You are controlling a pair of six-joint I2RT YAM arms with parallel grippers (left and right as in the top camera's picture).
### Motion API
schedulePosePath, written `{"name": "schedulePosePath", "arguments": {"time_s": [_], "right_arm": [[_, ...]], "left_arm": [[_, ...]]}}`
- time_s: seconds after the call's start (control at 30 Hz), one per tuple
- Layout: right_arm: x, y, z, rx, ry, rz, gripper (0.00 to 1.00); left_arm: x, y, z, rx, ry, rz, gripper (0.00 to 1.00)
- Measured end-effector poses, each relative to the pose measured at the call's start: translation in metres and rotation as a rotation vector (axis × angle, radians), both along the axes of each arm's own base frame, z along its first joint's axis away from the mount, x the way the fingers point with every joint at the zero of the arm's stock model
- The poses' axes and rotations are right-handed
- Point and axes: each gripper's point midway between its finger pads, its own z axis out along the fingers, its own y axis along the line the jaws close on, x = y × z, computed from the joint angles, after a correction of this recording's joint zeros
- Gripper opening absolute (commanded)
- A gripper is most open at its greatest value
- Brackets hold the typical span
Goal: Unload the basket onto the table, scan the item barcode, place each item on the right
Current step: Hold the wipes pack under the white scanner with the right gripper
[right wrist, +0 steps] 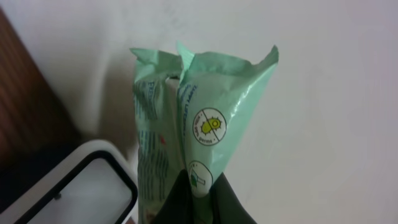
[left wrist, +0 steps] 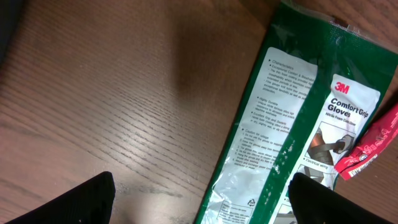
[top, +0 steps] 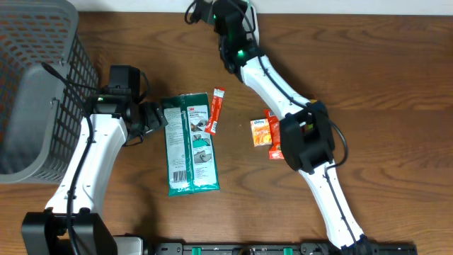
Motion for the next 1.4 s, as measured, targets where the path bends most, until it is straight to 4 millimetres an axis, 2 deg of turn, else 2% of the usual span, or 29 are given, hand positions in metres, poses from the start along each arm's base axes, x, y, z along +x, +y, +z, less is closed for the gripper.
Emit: {"name": "schedulePosePath", "arguments": {"time_s": [0.2,0.63,0.8,1.03,1.2,1.4], "right_arm": [[0.003,-0.001,-0.015,-0.106,-0.004,-0.003,0.01],[0.003,-0.003,-0.017,-0.141,-0.001,-0.003,0.01],[0.003,-0.003,-0.03,-0.161,0.048,0.026,0.01],[0.006,-0.009,-0.038,-0.165,0.065,0.033,0.01],[0.005,-0.009,-0.052,-0.18,0.095,0.038,0.01],[0.008,-0.007,-0.048,-0.163,0.063,0.035,0.01]], "left_arm": [[0.0,0.0,0.0,0.0,0.0,0.0,0.9],[0.0,0.0,0.0,0.0,0.0,0.0,0.9],[0.0,0.0,0.0,0.0,0.0,0.0,0.9],[0.0,0.0,0.0,0.0,0.0,0.0,0.9],[0.0,0.0,0.0,0.0,0.0,0.0,0.9],[0.0,0.0,0.0,0.0,0.0,0.0,0.9]]}}
